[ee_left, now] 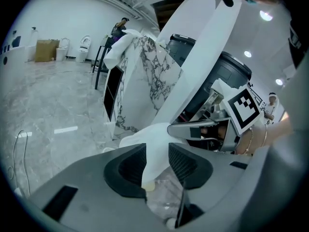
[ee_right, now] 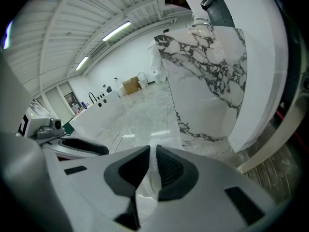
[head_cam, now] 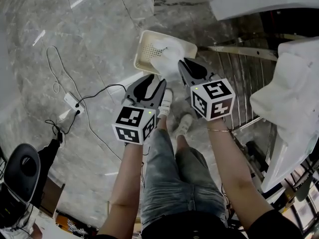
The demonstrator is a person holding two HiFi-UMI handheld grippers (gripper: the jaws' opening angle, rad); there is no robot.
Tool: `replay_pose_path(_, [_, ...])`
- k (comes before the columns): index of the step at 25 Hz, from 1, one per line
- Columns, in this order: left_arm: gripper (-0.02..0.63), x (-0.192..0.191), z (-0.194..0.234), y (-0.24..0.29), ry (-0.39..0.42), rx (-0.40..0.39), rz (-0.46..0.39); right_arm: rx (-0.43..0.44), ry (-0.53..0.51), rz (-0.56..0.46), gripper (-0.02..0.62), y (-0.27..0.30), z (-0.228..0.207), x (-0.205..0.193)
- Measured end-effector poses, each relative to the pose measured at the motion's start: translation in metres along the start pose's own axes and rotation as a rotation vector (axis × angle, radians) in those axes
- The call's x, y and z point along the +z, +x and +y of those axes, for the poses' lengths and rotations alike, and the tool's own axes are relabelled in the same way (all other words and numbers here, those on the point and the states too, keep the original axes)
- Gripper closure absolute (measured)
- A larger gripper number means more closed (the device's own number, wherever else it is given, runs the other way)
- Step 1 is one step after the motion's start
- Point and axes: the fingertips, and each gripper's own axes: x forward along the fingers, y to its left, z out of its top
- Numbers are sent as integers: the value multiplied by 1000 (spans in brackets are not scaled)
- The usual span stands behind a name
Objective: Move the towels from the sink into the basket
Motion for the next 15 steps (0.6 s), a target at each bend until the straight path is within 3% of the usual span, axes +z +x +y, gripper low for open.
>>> replay_pose_path(3, [460, 4, -1, 0, -3, -1, -13, -12, 13, 24, 539, 3, -1, -8])
replay_pose_path(8, [460, 7, 0, 0, 7, -3, -14, -63, -24, -16, 434, -6, 2, 5])
replay_pose_path(15, [460, 19, -13, -2, 39, -18, -13, -61, -14, -44, 434, -31, 9, 12])
